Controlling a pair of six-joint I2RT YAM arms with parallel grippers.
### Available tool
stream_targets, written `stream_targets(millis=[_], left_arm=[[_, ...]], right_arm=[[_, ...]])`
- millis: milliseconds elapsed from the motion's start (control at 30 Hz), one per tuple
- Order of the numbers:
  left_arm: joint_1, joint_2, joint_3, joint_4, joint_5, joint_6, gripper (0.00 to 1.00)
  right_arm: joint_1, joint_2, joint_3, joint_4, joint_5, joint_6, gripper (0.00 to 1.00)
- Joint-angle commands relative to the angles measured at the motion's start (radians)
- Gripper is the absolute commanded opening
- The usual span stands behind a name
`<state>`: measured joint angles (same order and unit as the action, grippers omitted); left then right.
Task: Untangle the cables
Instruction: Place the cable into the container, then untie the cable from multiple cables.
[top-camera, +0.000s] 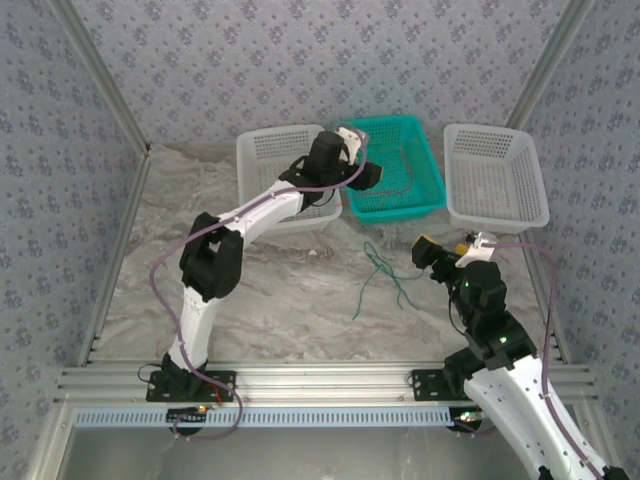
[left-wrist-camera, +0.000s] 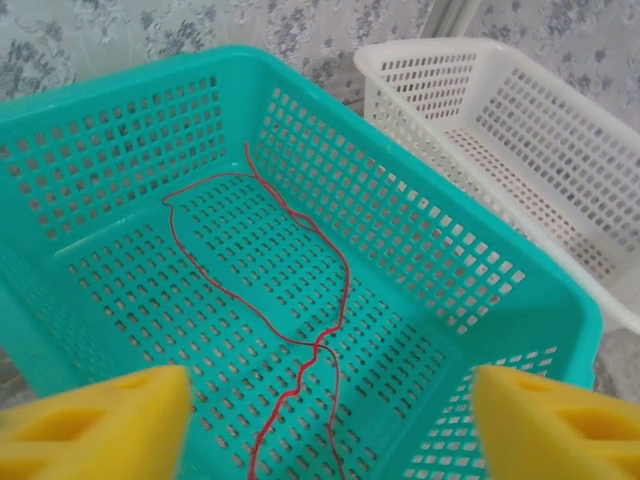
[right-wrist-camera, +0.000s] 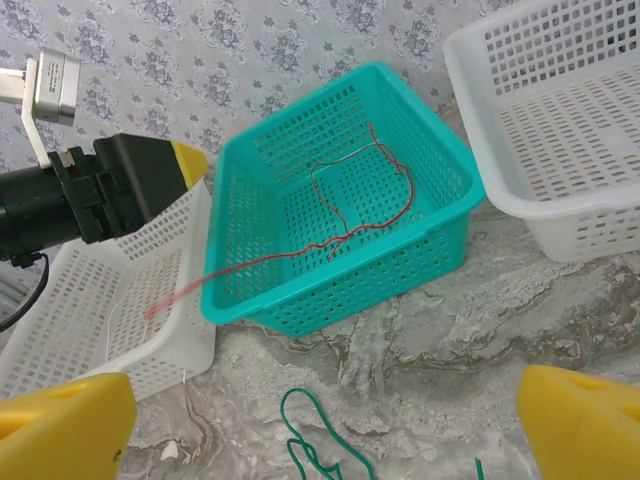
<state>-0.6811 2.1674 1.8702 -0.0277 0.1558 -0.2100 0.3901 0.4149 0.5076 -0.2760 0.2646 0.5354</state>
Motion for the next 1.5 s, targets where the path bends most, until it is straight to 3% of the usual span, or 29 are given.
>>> stream_targets(millis=[0,300,600,700,800,1033,1467], left_arm=[[-0.004,-0.105,0.009,-0.013,-0.023,0.017,0.99],[0.02,-0.481,-0.229,-0.002,-0.053,0.02,0.99],[0.015,-0.845,-0.575,-0.036,0.004,-0.022,0.99],[-0.013,-0.908,-0.666,-0.057,0.019,-0.058,0.99],[-0.054,-0.925,-0.734,-0.061,0.019,-0.117,0.99],[-0.186,-0.825,-0.896,0.077,-0.006,-0.21,0.99],[-0.236,-0.684,-0.986,0.225,0.01,-0.274,0.95]], right_arm=[[-0.007,-0.012,0.012,-0.034,0.005,0.011,1.0],[-0.009,0.083,0.024,-0.066,-0.012,0.022,0.97],[0.008,0.578,0.172,-0.131,-0.112,0.017,0.92],[0.01,0.725,0.173,-0.083,-0.109,0.029,0.82],[0.01,0.849,0.181,-0.058,-0.14,0.041,0.66],[0.016,0.973,0.158,-0.01,-0.245,0.066,0.46],[0.071,0.796,0.096,-0.118,-0.206,0.087,0.47]])
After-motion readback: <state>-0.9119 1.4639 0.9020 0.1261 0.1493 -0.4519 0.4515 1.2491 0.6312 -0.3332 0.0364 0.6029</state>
